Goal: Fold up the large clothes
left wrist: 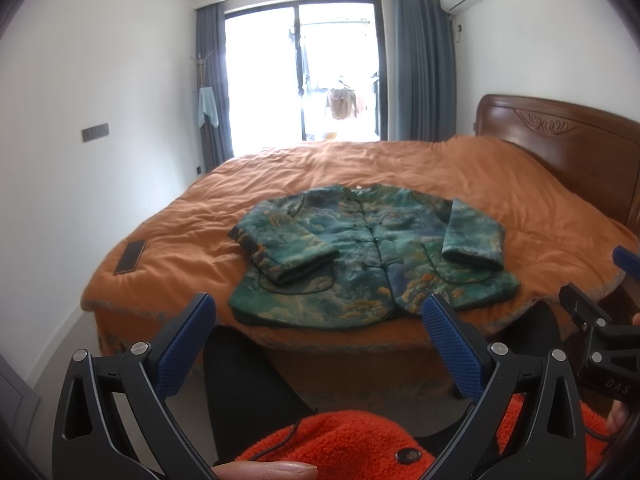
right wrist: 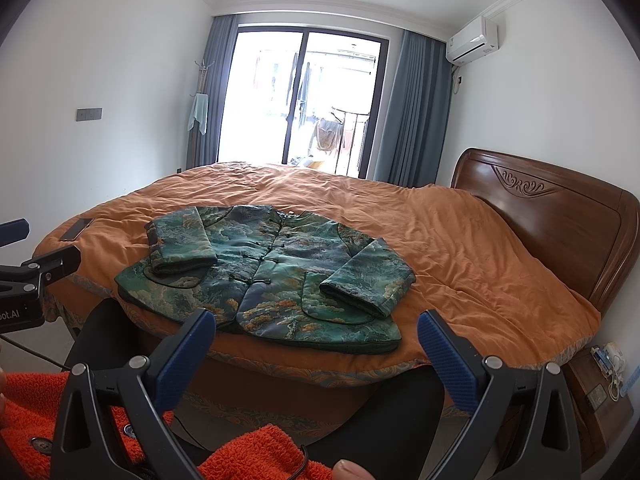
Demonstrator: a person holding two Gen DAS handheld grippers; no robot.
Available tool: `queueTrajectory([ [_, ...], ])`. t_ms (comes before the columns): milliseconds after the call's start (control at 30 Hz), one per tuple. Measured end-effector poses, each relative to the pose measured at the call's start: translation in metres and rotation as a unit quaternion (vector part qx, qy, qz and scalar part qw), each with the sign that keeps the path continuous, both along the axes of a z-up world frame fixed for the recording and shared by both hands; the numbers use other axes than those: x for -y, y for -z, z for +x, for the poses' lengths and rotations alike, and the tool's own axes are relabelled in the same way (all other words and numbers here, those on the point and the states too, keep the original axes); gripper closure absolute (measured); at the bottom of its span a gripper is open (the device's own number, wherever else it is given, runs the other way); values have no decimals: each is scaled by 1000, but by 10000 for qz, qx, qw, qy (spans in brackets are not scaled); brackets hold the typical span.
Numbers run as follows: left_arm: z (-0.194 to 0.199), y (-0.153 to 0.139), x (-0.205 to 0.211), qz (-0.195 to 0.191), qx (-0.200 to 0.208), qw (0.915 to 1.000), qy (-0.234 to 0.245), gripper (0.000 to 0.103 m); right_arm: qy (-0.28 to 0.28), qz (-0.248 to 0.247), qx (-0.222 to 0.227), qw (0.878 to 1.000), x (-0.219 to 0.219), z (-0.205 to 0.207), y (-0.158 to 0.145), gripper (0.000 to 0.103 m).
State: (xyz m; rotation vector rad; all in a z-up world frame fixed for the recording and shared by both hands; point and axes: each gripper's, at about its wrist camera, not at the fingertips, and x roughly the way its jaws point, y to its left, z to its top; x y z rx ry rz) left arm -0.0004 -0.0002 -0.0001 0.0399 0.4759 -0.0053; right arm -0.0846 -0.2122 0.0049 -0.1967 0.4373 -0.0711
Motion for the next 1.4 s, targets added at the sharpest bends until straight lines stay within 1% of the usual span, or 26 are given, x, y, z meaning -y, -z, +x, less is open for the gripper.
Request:
queueTrajectory([
  [1400, 1, -1, -4, 11, -1, 10000, -12, 0, 9, 6, 7, 10000, 4, 1, 0, 0],
])
